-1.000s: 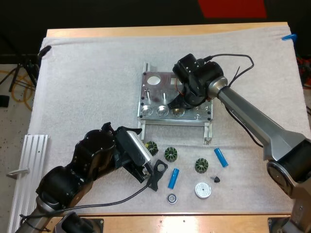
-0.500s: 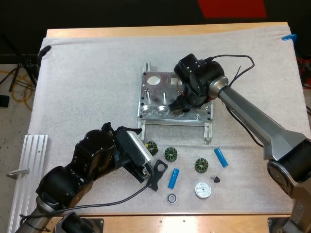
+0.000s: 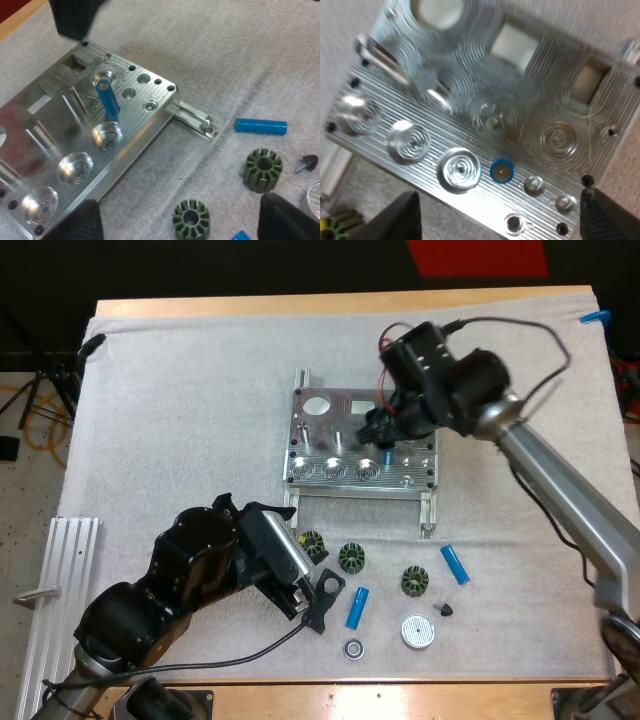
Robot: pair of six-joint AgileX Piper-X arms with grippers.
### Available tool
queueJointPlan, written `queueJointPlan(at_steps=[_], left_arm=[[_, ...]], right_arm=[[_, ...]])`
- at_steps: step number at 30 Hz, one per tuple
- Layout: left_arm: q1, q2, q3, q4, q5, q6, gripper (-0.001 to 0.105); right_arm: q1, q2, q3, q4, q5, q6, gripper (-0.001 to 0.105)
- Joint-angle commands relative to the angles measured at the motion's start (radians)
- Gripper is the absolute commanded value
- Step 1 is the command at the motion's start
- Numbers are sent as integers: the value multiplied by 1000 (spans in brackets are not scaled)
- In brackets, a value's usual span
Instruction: Load cells from left to right
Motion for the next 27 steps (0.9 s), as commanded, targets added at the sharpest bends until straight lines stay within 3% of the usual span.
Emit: queueJointPlan(at_steps=[1,7,13,18,24,27], left_arm=[[-12,0,-7,-1,14,-6,64],[-105,0,-7,29,12,-70,64],[-200,0,-7,26,-94,-165,64],[-245,2,-7,26,-100,-253,64],[-317,71,-7,26,-119,-354,64],[-371,145,-7,26,-177,-400,64]], right_arm=[[-1,-35,-8,1,4,-10,65],[2,-178,87,-45,5,-8,65],[2,-366,262,-29,-88,-8,65],[5,-554,402,-1,-210,-6,65],[100,-752,560,31,-254,-2,65],[168,-810,627,28,-258,52,65]])
